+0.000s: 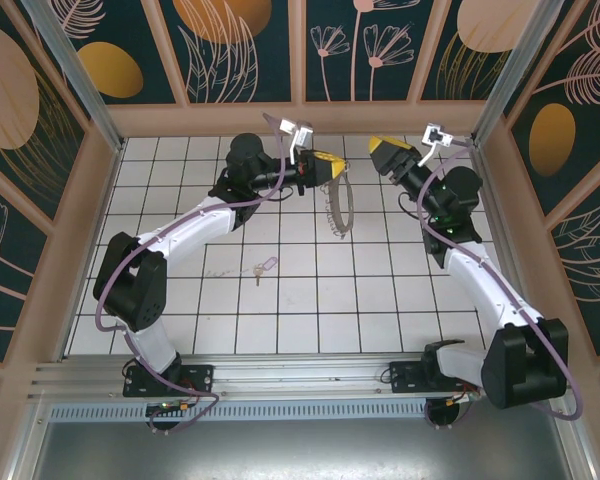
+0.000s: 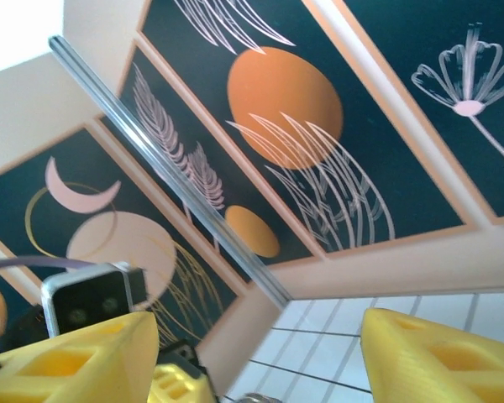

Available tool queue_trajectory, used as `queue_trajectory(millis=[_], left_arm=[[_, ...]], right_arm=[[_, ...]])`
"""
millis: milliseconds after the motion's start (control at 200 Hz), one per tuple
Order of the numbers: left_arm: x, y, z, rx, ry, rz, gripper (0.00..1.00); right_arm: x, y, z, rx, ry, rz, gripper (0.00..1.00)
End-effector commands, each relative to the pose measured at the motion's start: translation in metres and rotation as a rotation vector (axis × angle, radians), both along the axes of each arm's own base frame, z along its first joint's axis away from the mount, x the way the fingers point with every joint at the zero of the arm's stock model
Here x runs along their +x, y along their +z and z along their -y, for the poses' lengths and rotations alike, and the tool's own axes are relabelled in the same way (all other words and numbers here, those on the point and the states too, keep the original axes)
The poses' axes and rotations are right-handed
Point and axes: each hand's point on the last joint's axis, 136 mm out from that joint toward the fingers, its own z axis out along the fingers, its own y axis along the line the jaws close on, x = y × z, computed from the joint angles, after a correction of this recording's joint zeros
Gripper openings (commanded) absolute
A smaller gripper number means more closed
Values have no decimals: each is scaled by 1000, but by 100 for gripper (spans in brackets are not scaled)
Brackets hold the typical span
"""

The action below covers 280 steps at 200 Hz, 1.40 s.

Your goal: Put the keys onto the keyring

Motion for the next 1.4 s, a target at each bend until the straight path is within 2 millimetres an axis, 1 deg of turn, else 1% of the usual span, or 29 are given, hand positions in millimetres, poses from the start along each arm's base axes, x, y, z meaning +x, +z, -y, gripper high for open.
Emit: queue_trajectory(millis=[0,55,95,205,425,550,691,836,1071,1226,1396], left_arm=[[-14,11,1,50,-54,94,0],[-13,8,2,84,-53,119,0],[-12,6,1,112,-50,133,0],[-14,5,0,165,-68,177,0],[-22,17,-6,168,-119,216,0],[-28,25,-9,150,-145,222,0],[-33,31,-9,135,-169,225,0],[-35,33,-9,126,-182,223,0],[-38,41,-10,109,-196,230,0],[-38,42,-9,102,-201,228,0],[-38,41,-8,103,-204,223,0]], right_arm=[[-16,-1,3,-46,61,93,59],[-23,-6,2,-54,107,118,55],[-29,-9,1,-58,136,133,54],[-45,-14,-12,-92,256,176,51],[-68,-10,-30,-149,405,219,40],[-75,-11,-43,-175,457,217,38],[-75,-16,-50,-173,466,201,38],[-71,-22,-48,-164,443,179,41],[-63,-30,-49,-151,435,154,42],[-56,-34,-50,-140,441,142,41],[-55,-33,-51,-135,446,148,38]])
